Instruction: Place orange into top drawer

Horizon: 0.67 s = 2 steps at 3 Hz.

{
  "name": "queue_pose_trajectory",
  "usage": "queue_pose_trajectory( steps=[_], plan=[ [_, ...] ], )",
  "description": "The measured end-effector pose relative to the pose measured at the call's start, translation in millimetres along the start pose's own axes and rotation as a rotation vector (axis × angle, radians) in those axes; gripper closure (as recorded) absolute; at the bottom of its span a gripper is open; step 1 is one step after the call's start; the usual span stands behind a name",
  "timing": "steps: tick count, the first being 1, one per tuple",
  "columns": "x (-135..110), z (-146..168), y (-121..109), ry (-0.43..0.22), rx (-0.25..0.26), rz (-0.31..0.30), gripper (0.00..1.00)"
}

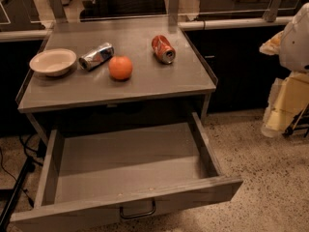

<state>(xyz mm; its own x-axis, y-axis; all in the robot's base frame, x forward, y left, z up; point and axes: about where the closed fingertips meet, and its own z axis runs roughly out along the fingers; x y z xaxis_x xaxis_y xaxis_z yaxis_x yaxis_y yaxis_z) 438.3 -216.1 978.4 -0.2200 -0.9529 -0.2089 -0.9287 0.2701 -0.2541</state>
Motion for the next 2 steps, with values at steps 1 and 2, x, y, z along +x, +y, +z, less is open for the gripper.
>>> queue_pose_trajectory(
  steps=[1,2],
  plan=[
    [-4,1,-1,-0.001,0.000,-0.008,0.00],
    [-24,5,-7,-0.006,-0.002,-0.055,0.00]
  ],
)
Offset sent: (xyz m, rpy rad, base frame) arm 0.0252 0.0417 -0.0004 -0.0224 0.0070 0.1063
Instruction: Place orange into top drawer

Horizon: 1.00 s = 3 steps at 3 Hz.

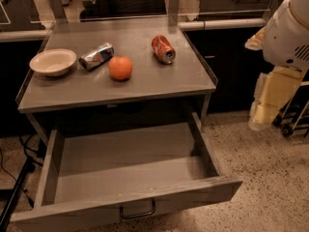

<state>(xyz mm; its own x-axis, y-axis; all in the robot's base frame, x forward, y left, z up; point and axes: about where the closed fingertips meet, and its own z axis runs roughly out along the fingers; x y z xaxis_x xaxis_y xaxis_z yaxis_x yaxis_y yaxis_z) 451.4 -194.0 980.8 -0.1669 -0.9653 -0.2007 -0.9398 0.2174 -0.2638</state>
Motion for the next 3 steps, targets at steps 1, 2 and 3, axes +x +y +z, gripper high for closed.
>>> queue_pose_trajectory(
  steps=[1,2,3],
  plan=[
    [-27,9,-8,-0.018,-0.029,-0.061,0.00],
    [-28,9,-8,-0.020,-0.027,-0.063,0.00],
    [-32,21,-1,-0.015,-0.059,-0.018,0.00]
  ],
)
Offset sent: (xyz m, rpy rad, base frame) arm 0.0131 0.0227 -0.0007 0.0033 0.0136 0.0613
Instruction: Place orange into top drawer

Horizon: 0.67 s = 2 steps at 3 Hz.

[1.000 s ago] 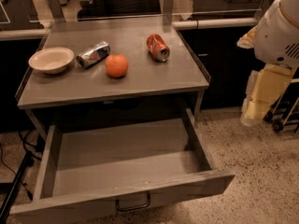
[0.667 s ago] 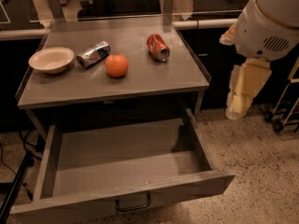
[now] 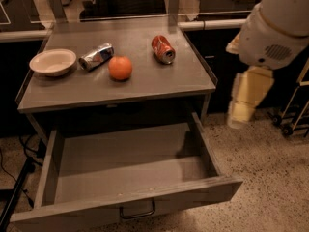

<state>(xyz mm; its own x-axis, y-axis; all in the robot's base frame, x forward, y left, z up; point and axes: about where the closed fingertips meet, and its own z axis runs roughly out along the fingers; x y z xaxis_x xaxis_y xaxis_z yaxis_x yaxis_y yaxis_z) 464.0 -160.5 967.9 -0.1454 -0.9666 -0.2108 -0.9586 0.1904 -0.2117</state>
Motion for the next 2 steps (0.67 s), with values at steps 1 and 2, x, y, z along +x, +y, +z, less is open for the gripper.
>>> queue_pose_trajectory(
  steps=[1,2],
  plan=[
    [-35.4,21.5,-23.2,0.005,0.029,0.049,0.00],
    [-37.4,22.3,-24.5,0.000,0.027,0.048,0.00]
  ],
)
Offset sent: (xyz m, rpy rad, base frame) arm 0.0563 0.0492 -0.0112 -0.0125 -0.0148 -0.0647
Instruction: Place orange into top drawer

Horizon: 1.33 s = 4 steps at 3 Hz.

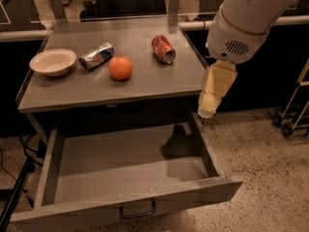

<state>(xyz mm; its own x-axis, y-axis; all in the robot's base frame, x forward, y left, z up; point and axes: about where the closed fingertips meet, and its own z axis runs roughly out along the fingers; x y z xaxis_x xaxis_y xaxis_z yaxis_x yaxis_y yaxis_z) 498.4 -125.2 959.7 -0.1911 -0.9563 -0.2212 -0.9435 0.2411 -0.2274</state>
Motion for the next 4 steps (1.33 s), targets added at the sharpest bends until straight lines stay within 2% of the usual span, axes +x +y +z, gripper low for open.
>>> queue_pose_trajectory(
  steps=[1,2,3,4],
  plan=[
    [-25,-2,-23,-0.041,0.021,-0.019,0.00],
    [-80,8,-76,-0.118,0.036,-0.074,0.00],
    [-82,7,-78,-0.124,0.040,-0.074,0.00],
    [-94,15,-68,-0.155,0.008,-0.067,0.00]
  ],
)
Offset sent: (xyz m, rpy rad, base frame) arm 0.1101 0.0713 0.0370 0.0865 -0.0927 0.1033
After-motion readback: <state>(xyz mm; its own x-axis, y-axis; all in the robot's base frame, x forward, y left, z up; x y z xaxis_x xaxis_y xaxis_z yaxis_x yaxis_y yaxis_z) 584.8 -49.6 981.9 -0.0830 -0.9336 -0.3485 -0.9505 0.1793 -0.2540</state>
